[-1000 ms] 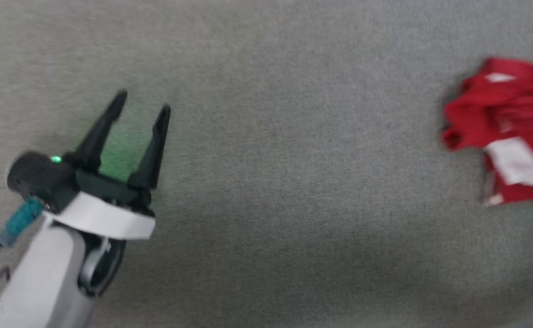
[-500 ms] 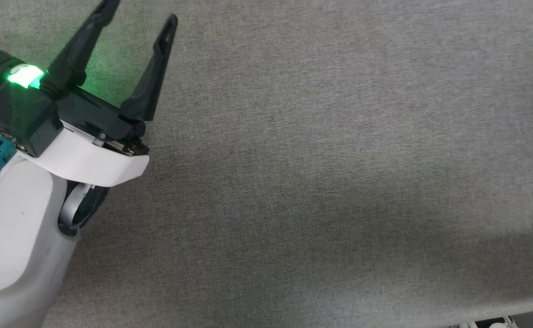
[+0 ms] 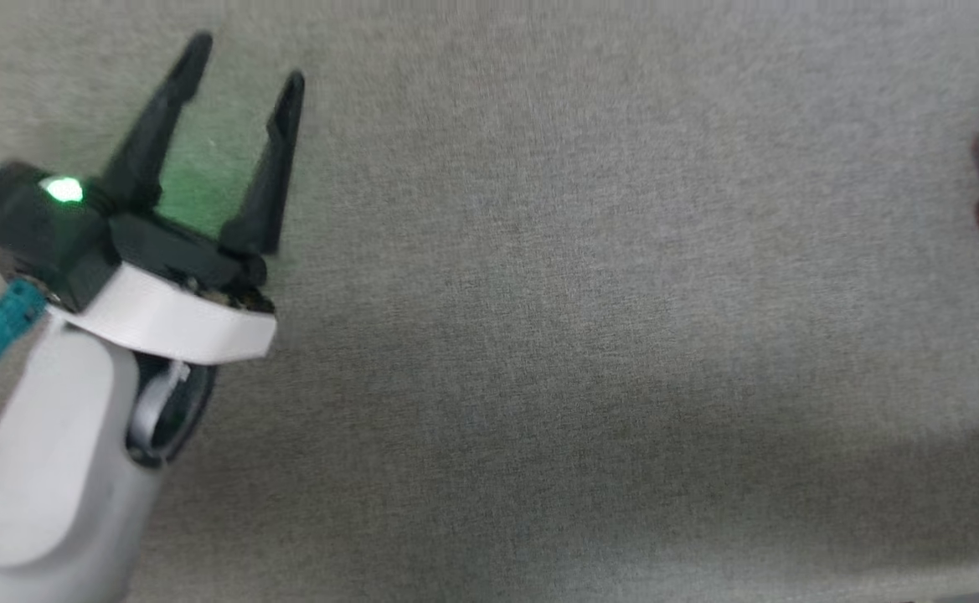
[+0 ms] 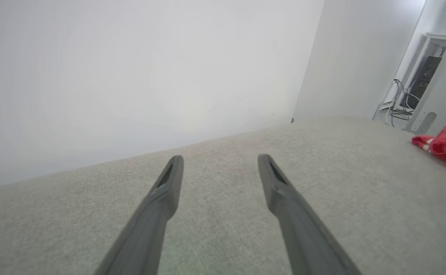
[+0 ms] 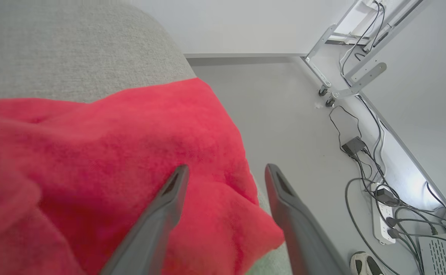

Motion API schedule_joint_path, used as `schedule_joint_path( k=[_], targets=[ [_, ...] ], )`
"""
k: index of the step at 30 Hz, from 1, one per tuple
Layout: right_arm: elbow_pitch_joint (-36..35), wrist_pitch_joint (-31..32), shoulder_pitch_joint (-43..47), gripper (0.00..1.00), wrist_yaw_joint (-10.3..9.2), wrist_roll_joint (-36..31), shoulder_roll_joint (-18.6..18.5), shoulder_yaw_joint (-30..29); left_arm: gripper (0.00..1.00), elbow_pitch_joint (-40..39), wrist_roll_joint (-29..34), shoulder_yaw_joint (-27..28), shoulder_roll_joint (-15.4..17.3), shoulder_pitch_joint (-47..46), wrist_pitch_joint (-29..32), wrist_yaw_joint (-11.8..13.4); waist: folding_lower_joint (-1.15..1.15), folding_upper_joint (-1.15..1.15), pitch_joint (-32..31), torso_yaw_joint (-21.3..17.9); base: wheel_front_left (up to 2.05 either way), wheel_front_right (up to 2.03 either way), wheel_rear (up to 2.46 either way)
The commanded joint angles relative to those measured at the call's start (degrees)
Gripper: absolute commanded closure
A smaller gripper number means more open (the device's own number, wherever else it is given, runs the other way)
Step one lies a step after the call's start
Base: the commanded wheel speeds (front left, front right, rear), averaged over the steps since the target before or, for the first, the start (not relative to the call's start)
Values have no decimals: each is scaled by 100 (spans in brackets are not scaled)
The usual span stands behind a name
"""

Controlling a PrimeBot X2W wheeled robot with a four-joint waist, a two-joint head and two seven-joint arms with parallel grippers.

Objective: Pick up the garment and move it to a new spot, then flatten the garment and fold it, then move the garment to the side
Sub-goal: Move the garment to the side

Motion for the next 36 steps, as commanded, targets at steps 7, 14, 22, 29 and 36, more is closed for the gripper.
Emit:
schedule_joint_path(
  k=[7,14,22,29,36],
  targets=[
    [-383,-159,631,0,-15,378,-33,558,0,178,-21,276,-344,822,-30,6,0,0,-1026,290,0,0,0],
    [-1275,-352,1432,0,-15,921,387,1741,0,317,-29,656,-643,1684,-30,6,0,0,-1727,468,0,0,0],
    [-1832,-421,2170,0,-16,1303,712,2849,0,551,-54,869,-775,2377,-29,6,0,0,-2391,666,0,0,0],
    [-2093,-740,2574,0,-15,1567,906,3190,0,706,-3,1141,-800,2935,-30,6,0,0,-2849,695,0,0,0],
    [-2406,-1247,3048,0,-15,1678,1062,3282,0,741,0,1386,-807,3386,-30,6,0,0,-3141,716,0,0,0]
  ],
)
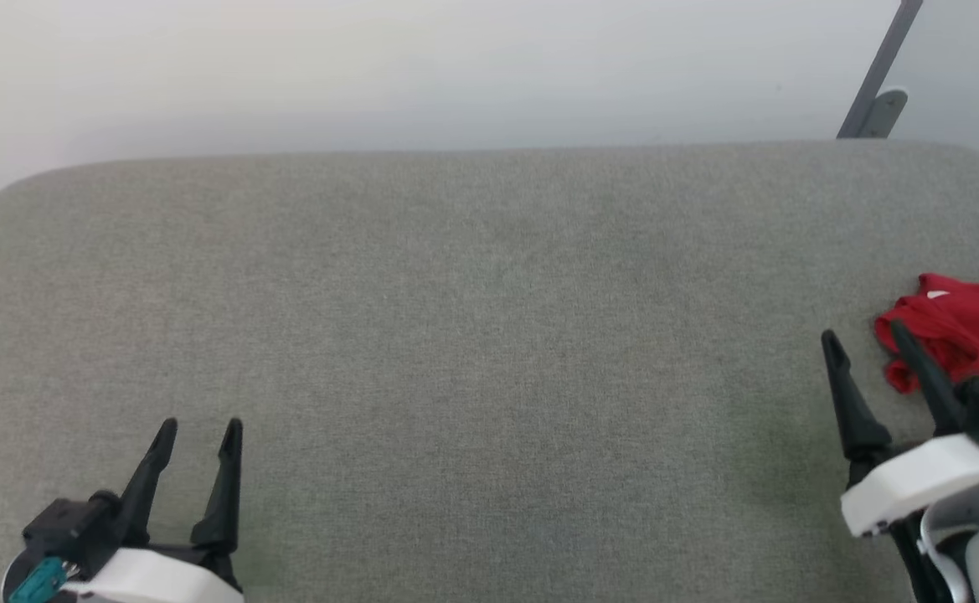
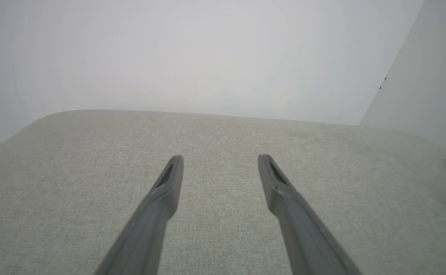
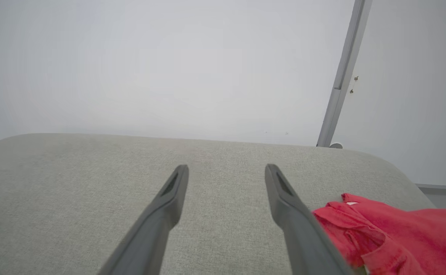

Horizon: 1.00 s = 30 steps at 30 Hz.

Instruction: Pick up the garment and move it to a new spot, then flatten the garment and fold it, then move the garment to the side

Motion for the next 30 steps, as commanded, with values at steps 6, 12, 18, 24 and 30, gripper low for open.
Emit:
schedule_joint_path(
  k=[6,12,18,24,30],
  targets=[
    [-303,-175,565,0,-14,44,228,-82,0,-167,-55,264,30,475,-29,6,0,0,-265,66,0,0,0],
    [-608,-16,849,0,-14,-4,353,-90,0,-474,1,486,41,830,-29,6,0,0,-293,104,0,0,0],
    [-744,64,973,0,-14,-33,400,-172,0,-601,21,540,6,973,-30,6,0,0,-314,156,0,0,0],
    [-819,123,977,0,-14,-49,402,-192,0,-659,34,498,-22,1002,-30,6,0,0,-316,173,0,0,0],
    [-839,182,931,100,-1,-38,336,-123,100,-705,16,495,-52,961,-1,0,0,0,-273,166,0,0,0]
  ],
)
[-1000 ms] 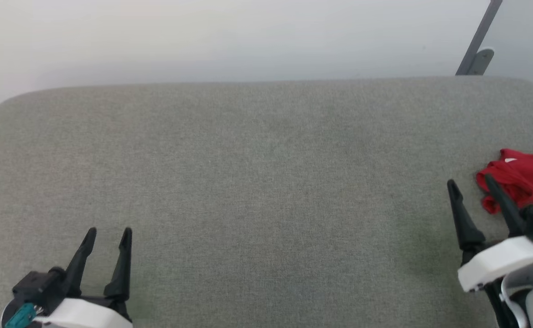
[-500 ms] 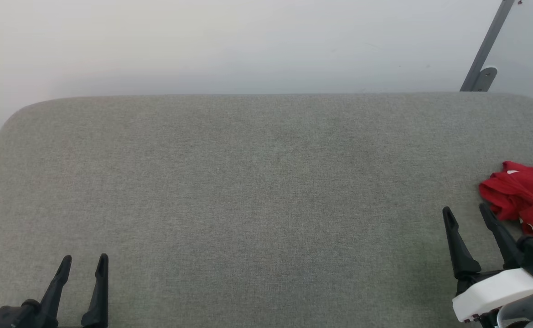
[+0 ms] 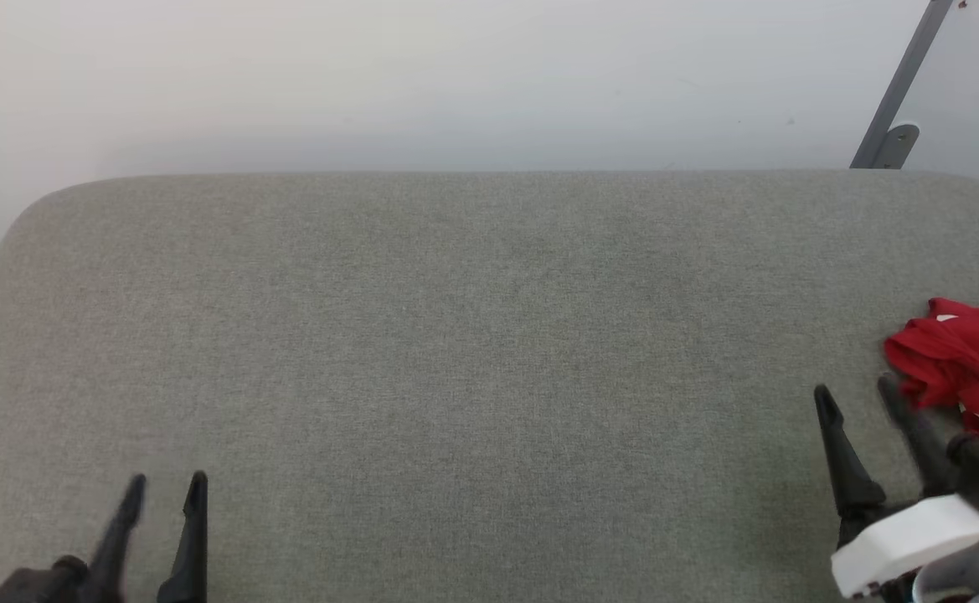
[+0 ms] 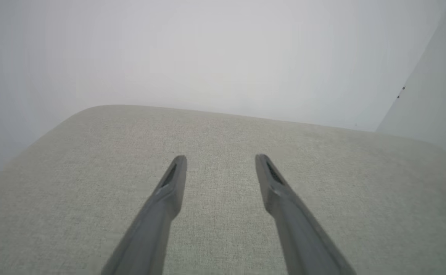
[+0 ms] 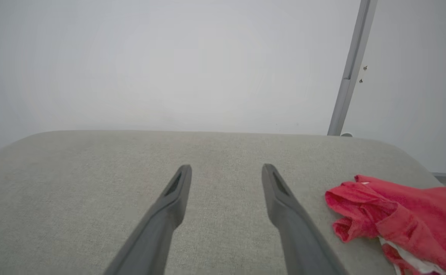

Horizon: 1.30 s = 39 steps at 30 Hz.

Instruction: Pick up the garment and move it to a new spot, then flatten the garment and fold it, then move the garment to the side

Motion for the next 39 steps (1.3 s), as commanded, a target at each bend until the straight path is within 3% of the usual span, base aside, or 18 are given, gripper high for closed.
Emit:
schedule_joint_path(
  k=[1,5,24,39],
  targets=[
    [16,-1,3,100,0,4,6,-2,100,17,-6,-3,-14,-2,5,0,0,0,0,0,0,0,0],
    [226,12,107,100,1,90,76,8,100,195,-91,-60,-159,26,34,1,0,0,0,-2,0,0,0],
    [537,218,-157,100,-1,2033,259,-122,100,442,-1881,63,-407,-425,521,2,0,0,-13,-44,0,0,0],
    [719,338,-302,100,-3,3150,368,-191,100,568,-2898,149,-563,-678,811,1,0,0,-22,-72,0,0,0]
  ],
)
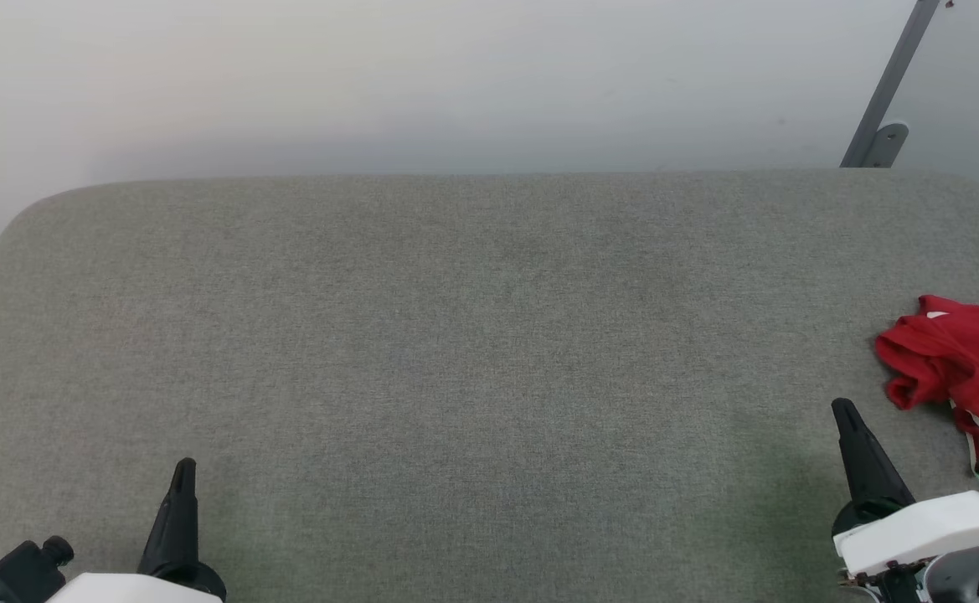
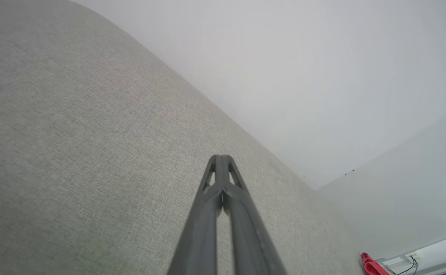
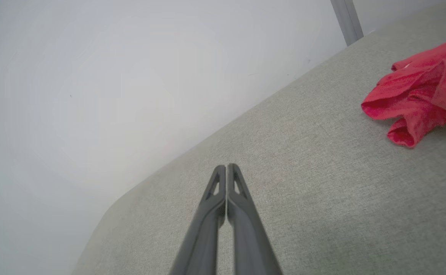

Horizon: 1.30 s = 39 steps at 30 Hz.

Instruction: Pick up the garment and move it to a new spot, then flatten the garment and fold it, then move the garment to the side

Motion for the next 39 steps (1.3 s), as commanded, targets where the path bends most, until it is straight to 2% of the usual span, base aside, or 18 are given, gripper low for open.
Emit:
schedule_joint_path(
  k=[1,23,39],
  targets=[
    [-36,37,-137,100,-3,211,7,-22,100,-29,-198,56,7,-151,42,1,0,0,-1,-3,0,0,0],
    [202,186,-326,100,-5,1648,146,-120,100,133,-1500,187,-214,-472,437,1,0,0,-15,-49,0,0,0],
    [339,280,-430,100,-4,2469,229,-168,100,227,-2223,270,-347,-663,671,2,0,0,-24,-80,0,0,0]
  ],
)
